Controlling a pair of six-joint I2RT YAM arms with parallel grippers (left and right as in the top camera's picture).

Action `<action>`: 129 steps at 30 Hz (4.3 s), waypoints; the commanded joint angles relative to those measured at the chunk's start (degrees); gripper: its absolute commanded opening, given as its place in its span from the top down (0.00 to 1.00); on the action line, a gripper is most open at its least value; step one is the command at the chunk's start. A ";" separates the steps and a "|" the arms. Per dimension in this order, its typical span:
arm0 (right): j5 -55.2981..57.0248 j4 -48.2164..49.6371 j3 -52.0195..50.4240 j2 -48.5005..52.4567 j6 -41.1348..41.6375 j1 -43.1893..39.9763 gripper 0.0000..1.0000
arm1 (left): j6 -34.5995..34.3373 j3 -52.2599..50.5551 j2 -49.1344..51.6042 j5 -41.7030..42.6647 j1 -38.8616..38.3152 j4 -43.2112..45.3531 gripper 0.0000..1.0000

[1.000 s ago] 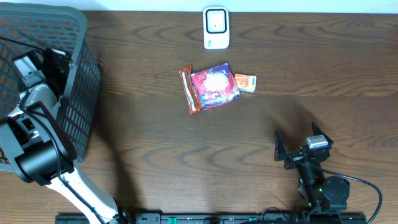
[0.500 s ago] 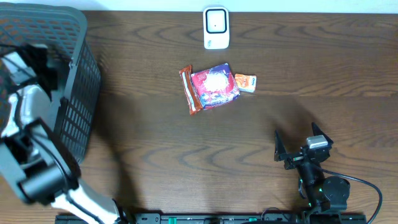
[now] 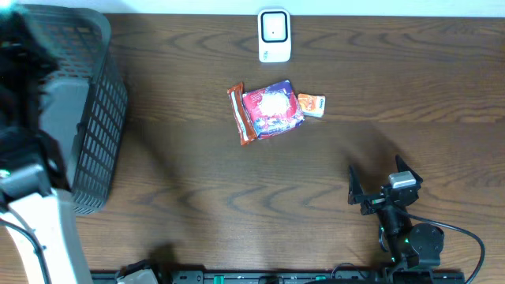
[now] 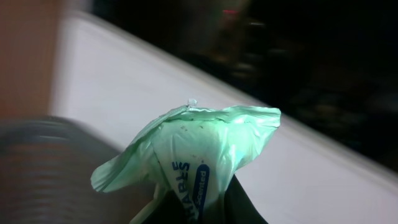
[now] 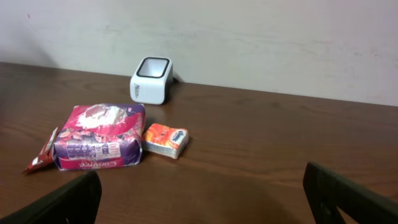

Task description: Scan the item barcode

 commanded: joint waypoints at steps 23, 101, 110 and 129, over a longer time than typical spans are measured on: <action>0.07 -0.17 -0.17 -0.31 -0.68 -0.68 0.01 | 1.64 0.52 40.81 -16.39 -39.39 -16.50 0.93; -19.02 -9.92 34.34 21.92 7.82 -0.68 0.01 | -7.26 0.57 10.47 -0.96 -25.31 -42.56 0.02; -16.98 -53.13 73.37 64.35 -3.21 -0.55 0.01 | -7.26 0.57 10.47 -0.94 -25.31 -42.56 0.02; -24.96 -45.35 81.44 107.30 7.13 -0.55 0.14 | -7.26 0.57 10.47 -0.96 -25.31 -42.56 0.02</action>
